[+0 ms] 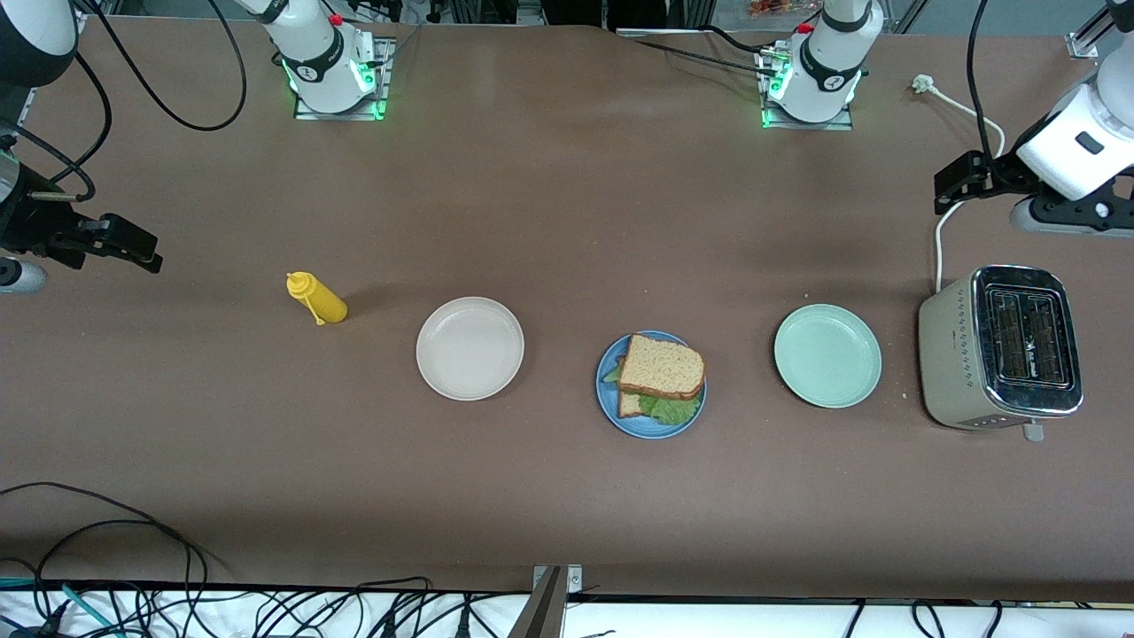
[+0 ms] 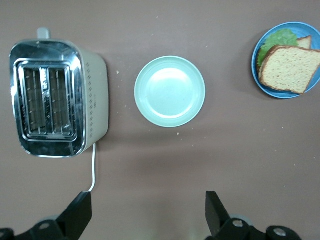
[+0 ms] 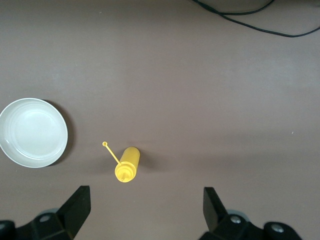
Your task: Make sandwich in blue plate with both arms
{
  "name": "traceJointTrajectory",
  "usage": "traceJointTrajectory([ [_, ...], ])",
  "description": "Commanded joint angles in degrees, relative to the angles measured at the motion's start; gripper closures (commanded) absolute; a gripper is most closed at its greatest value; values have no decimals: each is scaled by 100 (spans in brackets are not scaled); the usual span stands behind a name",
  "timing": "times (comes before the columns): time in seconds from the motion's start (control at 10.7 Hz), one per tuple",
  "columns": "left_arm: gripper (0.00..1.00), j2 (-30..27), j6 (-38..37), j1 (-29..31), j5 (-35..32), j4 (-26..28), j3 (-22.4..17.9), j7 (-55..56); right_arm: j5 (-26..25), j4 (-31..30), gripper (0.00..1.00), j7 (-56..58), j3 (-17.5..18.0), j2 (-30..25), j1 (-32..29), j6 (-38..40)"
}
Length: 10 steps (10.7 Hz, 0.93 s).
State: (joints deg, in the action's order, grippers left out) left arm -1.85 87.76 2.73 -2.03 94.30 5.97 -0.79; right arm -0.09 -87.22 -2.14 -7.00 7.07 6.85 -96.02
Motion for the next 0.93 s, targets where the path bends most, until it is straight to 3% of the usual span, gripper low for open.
traceJointTrajectory([
  [0.0,0,-254,75,-53,-104,309,-219,26,9,126,0,-85,24,32,-8,110],
  [0.37,0,-184,-56,-44,282,221,-404,62,18,135,0,-85,15,32,-8,110],
  [0.65,0,605,-74,-27,300,-454,-518,44,18,135,0,-85,24,41,-8,110],
  [0.84,0,581,-162,-26,300,-474,-518,62,18,135,0,-85,24,41,-8,101],
])
